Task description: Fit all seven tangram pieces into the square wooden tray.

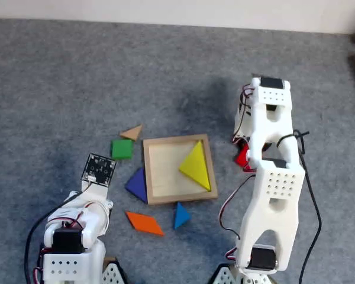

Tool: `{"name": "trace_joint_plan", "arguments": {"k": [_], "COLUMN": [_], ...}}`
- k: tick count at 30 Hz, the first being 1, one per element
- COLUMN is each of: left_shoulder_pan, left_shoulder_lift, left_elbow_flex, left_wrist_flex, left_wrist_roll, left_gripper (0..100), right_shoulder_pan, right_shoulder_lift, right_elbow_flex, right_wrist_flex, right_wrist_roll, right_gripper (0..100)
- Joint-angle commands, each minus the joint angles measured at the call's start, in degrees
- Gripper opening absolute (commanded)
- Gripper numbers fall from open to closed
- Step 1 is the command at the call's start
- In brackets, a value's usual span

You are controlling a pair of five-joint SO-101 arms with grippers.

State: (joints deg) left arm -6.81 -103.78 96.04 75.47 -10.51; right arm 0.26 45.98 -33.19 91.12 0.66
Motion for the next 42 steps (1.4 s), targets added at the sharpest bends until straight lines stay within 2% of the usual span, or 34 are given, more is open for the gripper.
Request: {"name": "trace_joint_plan", "arguments": {"k": [1,4,7,10,26,31,39,42], "left_shoulder_pan": [-0.7,-0.7,-0.7,-0.7,-0.7,-0.7,-0.7,-0.7], "left_shoulder_lift": [-0.7,-0.7,-0.7,-0.7,-0.7,-0.7,-0.7,-0.7], "left_elbow_flex": [1.1,1.1,1.1,1.1,1.1,1.1,1.1,1.1], "left_wrist_flex": [0.2,0.2,0.2,0.2,0.2,0.2,0.2,0.2], "left_wrist_roll": [0.6,0.6,0.6,0.6,0.6,0.6,0.6,0.6], "left_gripper": [0,0,0,0,0,0,0,0], "right_shoulder_pan": [0.0,-0.1,-0.6,-1.8,-3.4,-3.6,-3.6,-3.6], "right_shoulder_lift": [-1.3,-1.4,-1.4,-1.4,-3.3,-10.2,-22.9,-23.9], "right_elbow_flex": [-3.3,-4.2,-7.0,-10.6,-11.9,-3.6,18.9,24.2], "right_wrist_flex": [1.3,1.2,3.6,8.4,9.7,8.8,-4.0,-5.8], "right_wrist_roll": [-0.2,-0.1,0.0,3.4,4.7,4.7,4.7,4.6], "right_gripper": [14.9,16.2,25.0,31.8,31.8,31.8,31.8,32.0]}}
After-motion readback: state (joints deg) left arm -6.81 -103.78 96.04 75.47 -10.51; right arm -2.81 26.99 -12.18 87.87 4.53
